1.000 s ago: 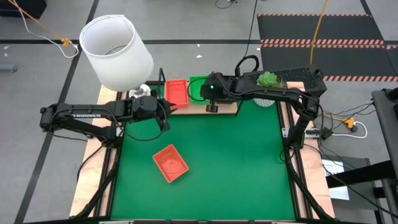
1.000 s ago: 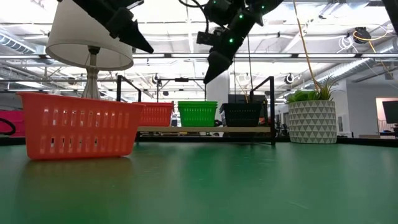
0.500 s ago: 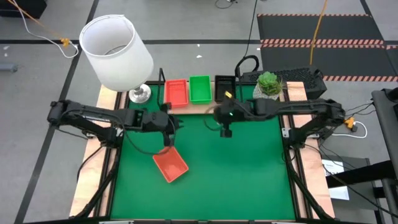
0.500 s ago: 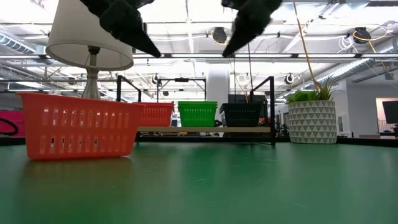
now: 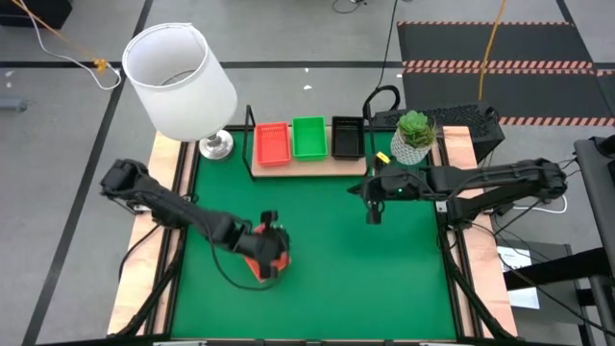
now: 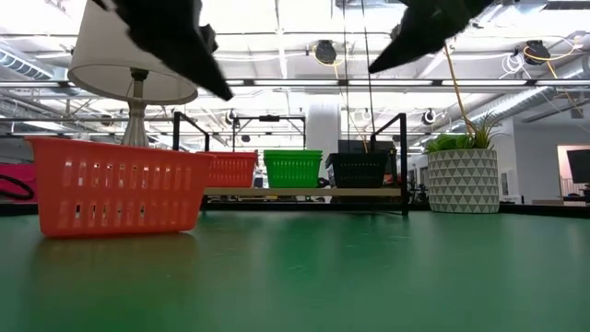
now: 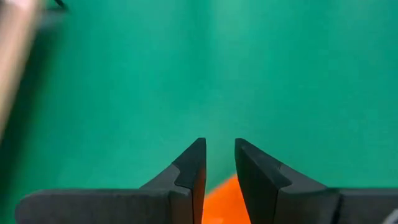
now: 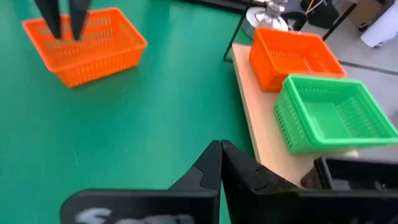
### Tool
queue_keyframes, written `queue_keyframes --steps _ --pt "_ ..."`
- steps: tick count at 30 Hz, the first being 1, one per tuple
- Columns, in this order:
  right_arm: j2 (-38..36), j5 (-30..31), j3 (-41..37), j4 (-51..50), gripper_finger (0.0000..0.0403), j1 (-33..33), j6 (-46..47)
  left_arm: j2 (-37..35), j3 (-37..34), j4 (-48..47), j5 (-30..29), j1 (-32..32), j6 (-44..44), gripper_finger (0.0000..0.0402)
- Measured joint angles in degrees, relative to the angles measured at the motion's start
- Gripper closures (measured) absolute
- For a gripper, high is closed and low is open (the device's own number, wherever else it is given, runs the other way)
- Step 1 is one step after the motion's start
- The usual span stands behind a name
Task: Stack baskets on shelf by color
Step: Stack the orange bin on the orange bin on the shelf
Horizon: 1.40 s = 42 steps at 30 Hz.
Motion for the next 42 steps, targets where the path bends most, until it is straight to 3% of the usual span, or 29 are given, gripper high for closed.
queue_keyframes --steps 7,15,20,29,35,39,42 --pt "-1.4 -0.1 -3.1 0.3 0.0403 0.0 1.9 3.3 0.0 0.0 -0.1 -6.8 -10.8 0.0302" --pt "-1.3 -1.7 -5.4 3.7 0.0403 1.3 7.2 3.8 0.0 -1.8 -1.2 -10.4 -21.1 0.0187" --pt "-1.4 -1.7 -7.0 10.4 0.0403 3.4 7.2 3.7 -1.8 -3.2 -1.0 -12.4 -27.5 0.0163" --pt "0.1 -1.6 -7.5 17.5 0.0403 4.6 6.2 3.8 -6.6 -1.3 -0.9 -15.6 -33.7 0.0231" --pt "6.0 -2.9 -7.5 25.4 0.0403 5.1 6.1 3.7 -11.1 3.8 -1.0 -15.9 -33.4 0.0276" --pt "10.5 -3.7 -7.5 32.4 0.0403 5.1 5.5 3.7 -11.6 3.4 -2.9 -15.9 -29.5 0.0304" --pt "13.9 -5.6 -7.4 37.3 0.0403 5.1 4.9 3.6 -11.6 3.3 -3.6 -15.9 -23.2 0.0349"
